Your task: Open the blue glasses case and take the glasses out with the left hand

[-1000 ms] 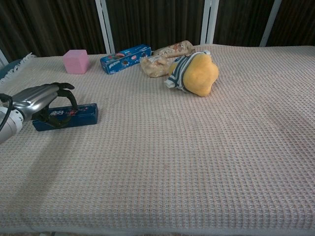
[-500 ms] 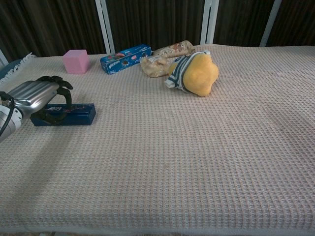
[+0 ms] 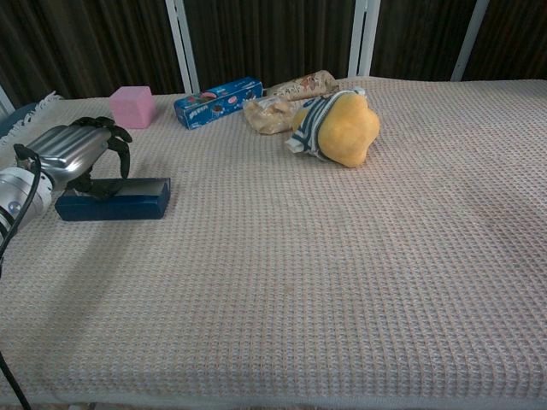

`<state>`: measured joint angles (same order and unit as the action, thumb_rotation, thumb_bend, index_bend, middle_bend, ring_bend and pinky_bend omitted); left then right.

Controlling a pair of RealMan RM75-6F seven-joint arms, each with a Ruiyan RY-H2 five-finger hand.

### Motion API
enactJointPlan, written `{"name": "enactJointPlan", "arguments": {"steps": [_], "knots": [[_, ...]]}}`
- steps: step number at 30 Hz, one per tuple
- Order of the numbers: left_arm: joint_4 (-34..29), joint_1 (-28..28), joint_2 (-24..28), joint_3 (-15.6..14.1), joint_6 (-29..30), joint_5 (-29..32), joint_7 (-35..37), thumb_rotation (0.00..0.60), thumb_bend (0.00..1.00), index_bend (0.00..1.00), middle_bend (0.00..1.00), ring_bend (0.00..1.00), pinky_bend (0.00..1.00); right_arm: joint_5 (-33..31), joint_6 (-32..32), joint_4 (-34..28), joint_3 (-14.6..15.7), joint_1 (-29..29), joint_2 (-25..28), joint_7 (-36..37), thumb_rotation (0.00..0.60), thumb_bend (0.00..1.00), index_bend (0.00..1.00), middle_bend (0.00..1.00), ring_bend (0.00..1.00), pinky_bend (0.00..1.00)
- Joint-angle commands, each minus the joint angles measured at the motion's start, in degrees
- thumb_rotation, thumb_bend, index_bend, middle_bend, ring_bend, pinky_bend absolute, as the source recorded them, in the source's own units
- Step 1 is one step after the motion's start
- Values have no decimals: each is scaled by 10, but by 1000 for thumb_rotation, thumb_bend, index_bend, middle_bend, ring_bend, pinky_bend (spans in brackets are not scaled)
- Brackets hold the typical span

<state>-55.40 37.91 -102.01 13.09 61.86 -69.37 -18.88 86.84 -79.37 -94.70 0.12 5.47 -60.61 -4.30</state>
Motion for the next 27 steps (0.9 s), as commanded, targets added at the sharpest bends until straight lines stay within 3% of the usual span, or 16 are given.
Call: {"name": "enactJointPlan", "arguments": {"steps": [1,8,14,18,21,25,27], "knots": [[29,17,-16,15,-8,7,3,600,425,590,167,31,16,-1,-1,1,-1,0,2,3,600,187,0,0,0,0],[106,56,-53,44,-50,36,5,600,412,510,157,32,15,-8,0,1,-5,0,4,6,600,187,0,0,0,0],[137,69,-64,57,-39,34,39,600,408,183,142,30,14,-13,4,2,-7,1,4,5,600,187,0,0,0,0],[117,60,-52,54,-25,22,79,600,407,66,139,31,19,-12,4,1,-6,1,4,3,600,186,0,0,0,0],[58,41,-19,43,-27,17,93,600,417,102,139,31,25,-11,4,0,-5,1,4,3,600,186,0,0,0,0],[-57,7,54,19,-41,22,76,600,488,310,134,26,38,-7,4,0,-4,1,3,2,600,186,0,0,0,0],[-103,-4,89,6,-57,38,46,600,522,357,125,17,34,-5,4,-1,-3,1,3,2,600,187,0,0,0,0]]}}
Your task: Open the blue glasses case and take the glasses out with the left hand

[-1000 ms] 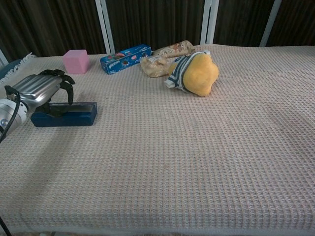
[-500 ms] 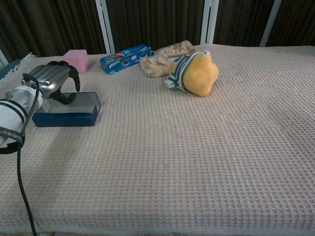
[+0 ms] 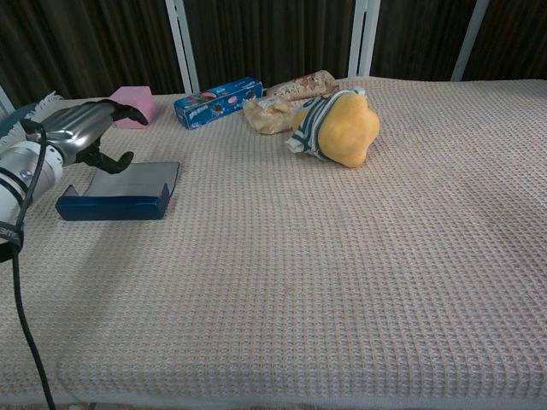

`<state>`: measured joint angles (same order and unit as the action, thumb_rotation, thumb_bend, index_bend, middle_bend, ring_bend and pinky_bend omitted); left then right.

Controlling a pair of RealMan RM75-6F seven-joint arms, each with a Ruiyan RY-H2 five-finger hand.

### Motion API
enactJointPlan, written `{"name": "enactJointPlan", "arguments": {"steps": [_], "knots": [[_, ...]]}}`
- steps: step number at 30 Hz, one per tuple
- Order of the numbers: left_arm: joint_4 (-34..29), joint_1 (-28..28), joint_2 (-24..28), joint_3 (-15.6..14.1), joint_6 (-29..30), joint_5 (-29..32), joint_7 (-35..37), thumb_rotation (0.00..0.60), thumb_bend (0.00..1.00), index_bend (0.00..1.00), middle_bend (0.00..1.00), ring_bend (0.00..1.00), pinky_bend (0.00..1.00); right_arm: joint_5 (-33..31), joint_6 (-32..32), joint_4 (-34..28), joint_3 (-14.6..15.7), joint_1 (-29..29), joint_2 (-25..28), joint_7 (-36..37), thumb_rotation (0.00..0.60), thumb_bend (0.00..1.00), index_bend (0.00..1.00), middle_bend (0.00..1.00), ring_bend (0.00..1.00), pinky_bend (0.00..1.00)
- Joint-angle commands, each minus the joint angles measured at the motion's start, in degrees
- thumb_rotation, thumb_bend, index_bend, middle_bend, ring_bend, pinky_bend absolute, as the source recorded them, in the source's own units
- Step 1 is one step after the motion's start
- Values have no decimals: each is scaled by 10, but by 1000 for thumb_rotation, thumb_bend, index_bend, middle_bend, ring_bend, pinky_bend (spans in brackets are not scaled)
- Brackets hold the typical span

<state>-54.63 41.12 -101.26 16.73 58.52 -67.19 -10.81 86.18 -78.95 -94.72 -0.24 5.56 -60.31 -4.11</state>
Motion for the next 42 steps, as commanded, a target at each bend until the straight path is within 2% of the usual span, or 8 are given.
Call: {"name": "enactJointPlan", "arguments": {"steps": [1,8,17,22,34,42], "knots": [[-127,-40,94,-35,-29,24,-50,600,551,364,112,8,28,3,0,0,1,0,-1,-1,600,187,0,0,0,0],[-190,-56,144,-58,-41,56,-101,600,639,344,78,0,4,5,2,0,3,1,-4,-7,600,186,0,0,0,0],[-175,-58,149,-73,-58,82,-112,600,657,336,69,0,2,7,10,-2,5,5,-7,-14,600,187,0,0,0,0],[-172,-63,154,-82,-58,86,-113,600,687,384,67,0,0,4,17,-2,6,8,-10,-21,600,187,0,0,0,0],[-215,-112,192,-145,11,-5,-103,600,689,438,66,0,8,5,21,-5,9,10,-12,-26,600,187,0,0,0,0],[-243,-153,220,-203,42,-60,-119,600,684,418,1,0,0,7,22,-5,11,10,-12,-28,600,186,0,0,0,0]]}}
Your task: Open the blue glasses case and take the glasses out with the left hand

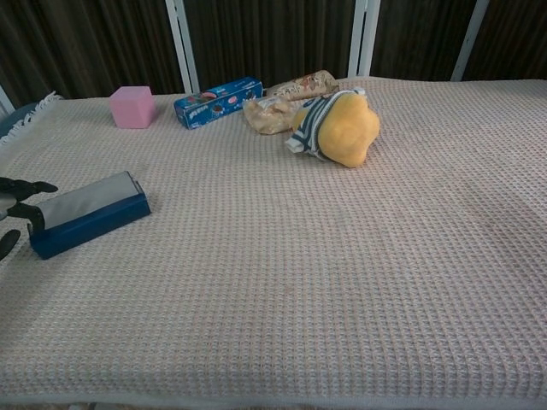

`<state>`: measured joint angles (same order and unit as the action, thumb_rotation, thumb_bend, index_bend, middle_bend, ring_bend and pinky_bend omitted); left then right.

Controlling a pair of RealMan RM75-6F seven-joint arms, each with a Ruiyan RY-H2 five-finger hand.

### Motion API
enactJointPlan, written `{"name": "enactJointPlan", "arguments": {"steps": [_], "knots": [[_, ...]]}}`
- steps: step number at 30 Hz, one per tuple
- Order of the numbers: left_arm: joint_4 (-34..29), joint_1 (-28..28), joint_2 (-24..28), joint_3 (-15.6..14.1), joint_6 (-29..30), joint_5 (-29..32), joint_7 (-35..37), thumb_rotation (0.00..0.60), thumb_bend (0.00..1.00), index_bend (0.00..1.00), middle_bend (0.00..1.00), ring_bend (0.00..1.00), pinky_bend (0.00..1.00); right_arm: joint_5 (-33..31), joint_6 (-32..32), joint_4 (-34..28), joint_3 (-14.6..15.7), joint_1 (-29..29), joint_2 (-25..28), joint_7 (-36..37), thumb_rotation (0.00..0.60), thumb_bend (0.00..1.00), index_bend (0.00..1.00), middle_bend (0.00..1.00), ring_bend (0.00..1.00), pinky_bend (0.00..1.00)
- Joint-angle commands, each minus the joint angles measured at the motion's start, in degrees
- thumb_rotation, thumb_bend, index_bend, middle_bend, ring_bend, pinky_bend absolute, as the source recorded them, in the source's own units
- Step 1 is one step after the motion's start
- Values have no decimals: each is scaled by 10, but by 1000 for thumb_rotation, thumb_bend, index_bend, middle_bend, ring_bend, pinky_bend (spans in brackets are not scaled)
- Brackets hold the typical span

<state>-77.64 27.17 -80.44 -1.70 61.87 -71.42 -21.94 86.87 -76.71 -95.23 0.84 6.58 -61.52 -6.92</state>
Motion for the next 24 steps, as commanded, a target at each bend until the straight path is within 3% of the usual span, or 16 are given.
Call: {"name": "enactJointPlan", "arguments": {"steps": [1,7,13,19,24], "knots": [[-20,-18,16,-28,12,-27,-12,600,678,412,0,0,0,0,-1,0,0,0,0,0,600,186,0,0,0,0],[-57,-37,32,-63,42,-88,-40,600,665,381,0,0,0,4,-2,-1,3,-1,0,-1,600,186,0,0,0,0],[-95,-44,33,-80,60,-144,-62,600,665,374,0,0,0,6,-5,-2,4,-3,2,2,600,187,0,0,0,0],[-117,-37,15,-72,50,-163,-77,600,665,364,0,0,0,16,-15,-2,7,-7,7,13,600,186,0,0,0,0],[-133,-18,-3,-53,16,-152,-93,600,664,289,0,0,0,22,-27,-1,6,-11,14,30,600,187,0,0,0,0]]}}
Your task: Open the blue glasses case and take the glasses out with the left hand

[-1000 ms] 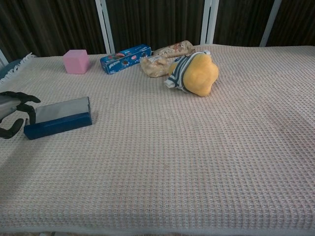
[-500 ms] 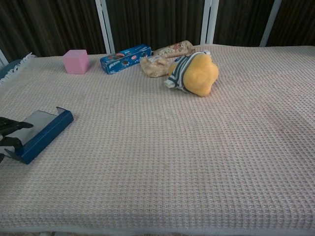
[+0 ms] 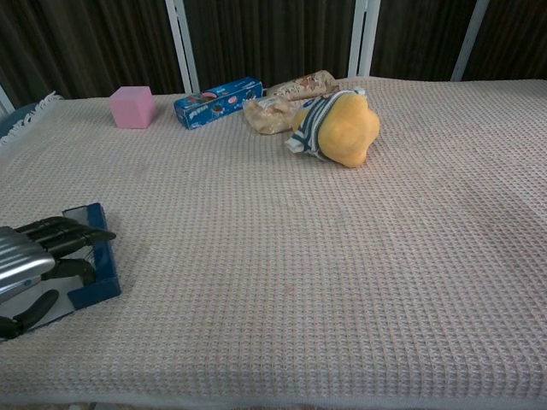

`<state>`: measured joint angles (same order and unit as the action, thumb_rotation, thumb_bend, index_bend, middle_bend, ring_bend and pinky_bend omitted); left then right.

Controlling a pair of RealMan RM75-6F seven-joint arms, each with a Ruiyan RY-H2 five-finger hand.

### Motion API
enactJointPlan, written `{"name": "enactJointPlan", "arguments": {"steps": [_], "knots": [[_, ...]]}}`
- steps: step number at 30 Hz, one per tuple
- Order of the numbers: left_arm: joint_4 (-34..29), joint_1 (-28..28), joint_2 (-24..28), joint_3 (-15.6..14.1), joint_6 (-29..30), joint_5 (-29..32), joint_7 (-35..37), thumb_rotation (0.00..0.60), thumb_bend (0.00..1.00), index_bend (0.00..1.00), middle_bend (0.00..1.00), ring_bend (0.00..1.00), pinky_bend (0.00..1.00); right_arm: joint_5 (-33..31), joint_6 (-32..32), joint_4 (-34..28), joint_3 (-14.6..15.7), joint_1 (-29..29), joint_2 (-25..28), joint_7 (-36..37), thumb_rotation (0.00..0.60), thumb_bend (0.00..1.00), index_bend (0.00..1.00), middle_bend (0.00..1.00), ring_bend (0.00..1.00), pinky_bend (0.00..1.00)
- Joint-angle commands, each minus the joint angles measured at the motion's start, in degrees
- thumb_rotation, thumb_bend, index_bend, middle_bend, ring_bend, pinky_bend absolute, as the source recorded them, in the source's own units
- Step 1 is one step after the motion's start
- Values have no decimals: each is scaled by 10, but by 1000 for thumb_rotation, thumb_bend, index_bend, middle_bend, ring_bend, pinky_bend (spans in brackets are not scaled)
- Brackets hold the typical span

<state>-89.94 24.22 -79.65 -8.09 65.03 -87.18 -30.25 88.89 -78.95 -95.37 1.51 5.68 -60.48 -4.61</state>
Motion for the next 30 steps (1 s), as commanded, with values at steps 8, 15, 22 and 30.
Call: {"name": "enactJointPlan", "arguments": {"steps": [8,15,22,30], "knots": [[-9,38,-53,59,-53,56,-53,600,649,121,0,0,0,3,-8,5,-2,-3,11,27,600,186,0,0,0,0],[12,54,-75,87,-64,88,-49,600,649,75,0,0,0,2,-11,7,-4,-4,13,33,600,187,0,0,0,0],[52,74,-102,119,-77,134,-55,600,649,32,0,0,0,1,-14,7,-5,-6,13,32,600,187,0,0,0,0],[31,74,-84,119,-67,133,-34,600,635,23,0,0,0,0,-14,8,-7,-6,14,33,600,186,0,0,0,0]]}}
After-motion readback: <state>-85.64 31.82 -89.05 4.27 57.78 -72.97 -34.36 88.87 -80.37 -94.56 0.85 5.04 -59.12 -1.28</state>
